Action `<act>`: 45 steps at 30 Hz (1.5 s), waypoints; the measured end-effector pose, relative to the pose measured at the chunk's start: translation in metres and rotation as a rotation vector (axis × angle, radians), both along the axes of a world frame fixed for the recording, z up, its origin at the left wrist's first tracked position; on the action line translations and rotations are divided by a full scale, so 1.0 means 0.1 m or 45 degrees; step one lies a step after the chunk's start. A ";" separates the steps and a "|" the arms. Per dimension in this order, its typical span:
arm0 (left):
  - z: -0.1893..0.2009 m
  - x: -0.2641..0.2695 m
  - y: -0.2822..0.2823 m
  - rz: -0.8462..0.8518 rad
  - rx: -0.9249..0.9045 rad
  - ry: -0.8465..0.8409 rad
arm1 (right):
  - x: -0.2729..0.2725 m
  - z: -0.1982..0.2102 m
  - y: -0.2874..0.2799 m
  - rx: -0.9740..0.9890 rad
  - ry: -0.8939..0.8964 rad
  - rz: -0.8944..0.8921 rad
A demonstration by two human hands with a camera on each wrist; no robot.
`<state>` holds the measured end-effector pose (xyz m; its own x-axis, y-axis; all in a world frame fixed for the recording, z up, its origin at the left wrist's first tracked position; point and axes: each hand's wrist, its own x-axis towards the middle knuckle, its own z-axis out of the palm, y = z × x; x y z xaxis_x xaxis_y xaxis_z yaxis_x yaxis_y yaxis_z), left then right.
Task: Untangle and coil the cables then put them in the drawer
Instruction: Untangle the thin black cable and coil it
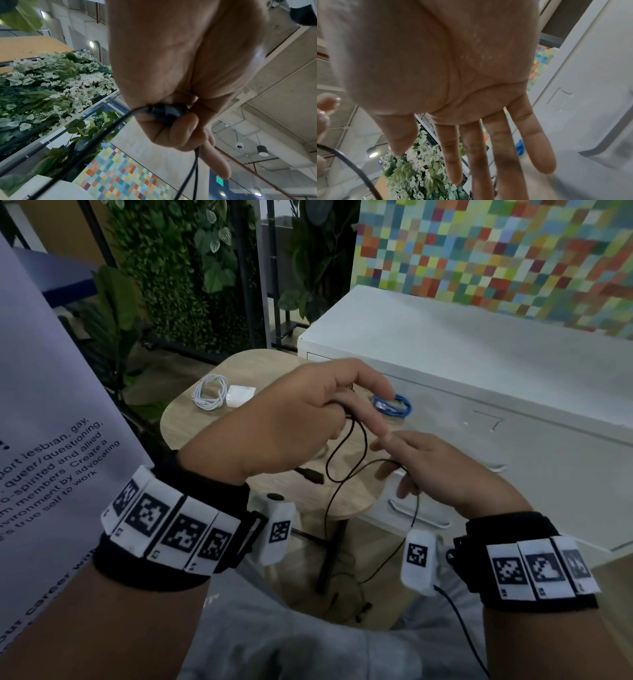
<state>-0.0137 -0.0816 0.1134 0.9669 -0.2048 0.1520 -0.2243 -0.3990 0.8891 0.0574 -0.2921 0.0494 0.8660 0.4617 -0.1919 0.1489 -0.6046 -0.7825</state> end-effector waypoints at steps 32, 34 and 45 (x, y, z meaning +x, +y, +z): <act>-0.29 0.01 0.05 0.124 -0.201 0.145 | -0.13 0.16 0.27 0.807 0.131 0.208; -0.33 0.00 0.07 0.150 -0.328 0.187 | -0.08 0.14 0.22 0.756 0.121 0.188; -0.32 -0.01 0.17 0.325 -0.994 0.210 | -0.02 -0.01 0.13 0.635 -0.025 -0.060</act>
<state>-0.0143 -0.0647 0.0812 0.9916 0.1289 0.0121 -0.0536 0.3238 0.9446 0.0552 -0.2796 0.0483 0.8893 0.4536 0.0586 0.1478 -0.1636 -0.9754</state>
